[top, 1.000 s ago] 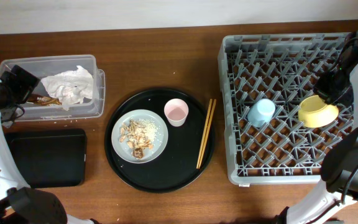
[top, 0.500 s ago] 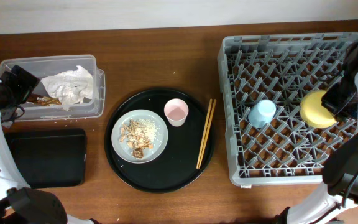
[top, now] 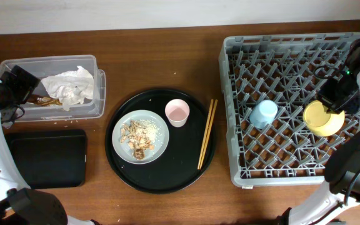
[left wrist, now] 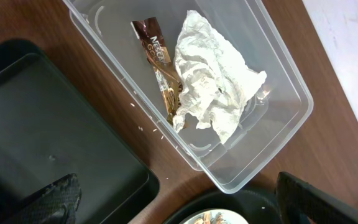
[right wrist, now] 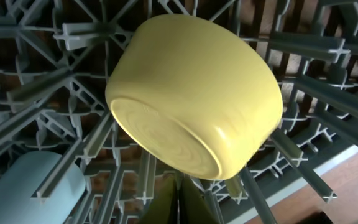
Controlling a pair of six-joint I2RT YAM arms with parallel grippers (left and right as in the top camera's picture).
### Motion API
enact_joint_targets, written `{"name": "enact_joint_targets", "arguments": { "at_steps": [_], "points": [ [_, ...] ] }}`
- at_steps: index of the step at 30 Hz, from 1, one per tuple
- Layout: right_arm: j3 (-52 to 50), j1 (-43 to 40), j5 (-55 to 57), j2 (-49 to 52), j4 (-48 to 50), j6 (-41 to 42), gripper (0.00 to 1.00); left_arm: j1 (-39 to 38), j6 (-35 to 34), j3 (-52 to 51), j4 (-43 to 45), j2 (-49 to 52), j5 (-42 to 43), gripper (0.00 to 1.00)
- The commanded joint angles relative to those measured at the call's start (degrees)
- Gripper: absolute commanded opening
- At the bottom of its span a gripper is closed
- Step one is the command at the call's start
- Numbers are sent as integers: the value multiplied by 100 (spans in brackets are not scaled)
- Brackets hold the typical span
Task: Sort waste into correct bins and load items into the dishwasher rack
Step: 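Lower the yellow bowl into the rack and adjust it upside down, then reach the right gripper to the pink cup and grasp it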
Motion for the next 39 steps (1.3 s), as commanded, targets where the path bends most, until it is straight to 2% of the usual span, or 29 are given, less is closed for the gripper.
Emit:
{"name": "enact_joint_targets", "arguments": {
  "at_steps": [1, 4, 9, 11, 17, 21, 27, 28, 31, 33, 34, 36, 37, 38, 39],
  "points": [
    [31, -13, 184, 166, 76, -37, 6, 31, -31, 37, 4, -15, -42, 99],
    [33, -17, 645, 393, 203, 0, 4, 31, -31, 37, 4, -15, -42, 99],
    [234, -17, 1521, 385, -33, 588, 4, 31, -31, 37, 4, -15, -42, 99],
    [243, -22, 1510, 385, -31, 588, 5, 31, -31, 37, 4, -15, -42, 99],
    [140, -22, 1200, 385, 205, 376, 6, 31, -31, 37, 4, -15, -42, 99],
    [-55, -190, 1241, 396, 422, 376, 10, 31, -31, 37, 4, -15, -42, 99],
    [-103, -273, 1034, 396, 398, 374, 9, 31, -31, 37, 4, -15, -42, 99],
    [-101, -273, 861, 385, 332, 374, 4, 31, -31, 37, 4, -15, -42, 99],
    [-96, -201, 365, -212, 256, 297, 4, 31, -31, 37, 4, -15, -44, 99],
    [-96, 63, -586, -1115, 330, -256, 5, 31, -31, 37, 4, -15, -42, 99],
    [-96, 367, -1005, -1644, 376, -444, 15, 31, -31, 37, 4, -15, -42, 99],
    [-96, 909, -1211, -2135, 476, -468, 48, 31, -31, 37, 4, -15, -42, 99],
    [-96, 1412, -1687, -2275, 658, -470, 74, 31, -31, 37, 4, -15, -42, 99],
    [-98, 2063, -2181, -2225, 870, -470, 89, 31, -31, 37, 4, -15, -42, 99],
    [-98, 2634, -2236, -2107, 1071, -468, 94, 31, -31, 37, 4, -15, -42, 99]
  ]
}}
